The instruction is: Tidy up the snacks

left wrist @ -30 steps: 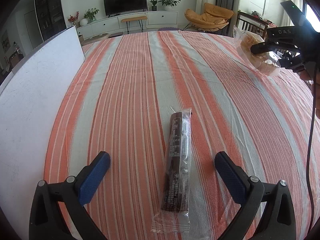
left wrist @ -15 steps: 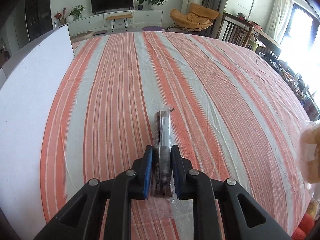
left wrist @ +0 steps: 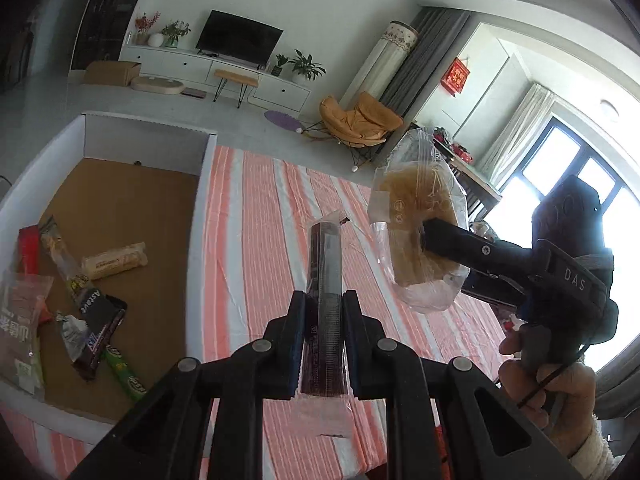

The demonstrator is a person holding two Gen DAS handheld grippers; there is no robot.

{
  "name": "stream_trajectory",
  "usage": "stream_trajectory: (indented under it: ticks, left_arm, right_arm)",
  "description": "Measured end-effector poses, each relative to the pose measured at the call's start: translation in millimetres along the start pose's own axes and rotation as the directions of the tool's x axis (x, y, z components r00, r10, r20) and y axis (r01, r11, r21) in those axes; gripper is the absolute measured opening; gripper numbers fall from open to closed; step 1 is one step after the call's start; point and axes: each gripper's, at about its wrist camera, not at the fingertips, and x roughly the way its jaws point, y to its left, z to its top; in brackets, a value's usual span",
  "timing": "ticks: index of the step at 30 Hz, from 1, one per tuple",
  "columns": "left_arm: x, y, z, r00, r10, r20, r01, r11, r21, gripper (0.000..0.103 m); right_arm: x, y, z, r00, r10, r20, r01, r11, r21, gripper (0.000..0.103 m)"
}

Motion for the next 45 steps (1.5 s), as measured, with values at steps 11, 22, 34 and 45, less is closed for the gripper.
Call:
stream_trajectory:
  ticks: [11, 22, 34, 45]
  left_arm:
    - [-34, 168, -4, 0.803, 0.596, -0.019, -0.594, 0.797, -0.111, 0.082]
    - [-47, 130, -21, 0.676, 0.733, 0.075, -0.733, 0.679, -0.028, 0.103]
    - [-48, 115, -24, 0.655, 0.755, 0.015, -0.755, 0.655, 0.027, 0.103]
    - [-54, 116, -23, 0.666, 0.746, 0.030, -0.746, 0.665, 0.022, 0.103]
  right_arm:
    - [184, 108, -10, 0.963, 0.004, -0.269, -0.042, 0.990, -0.138, 0.086]
    - [136, 113, -31, 0.966, -0.205, -0.160, 0.153, 0.945, -0.287, 0.086]
    - [139, 143, -57, 0.935, -0.331, -0.132, 0.252, 0.876, -0.411, 0.086]
    - [148, 153, -74, 0.918, -0.369, -0.146, 0.268, 0.847, -0.458, 0.086]
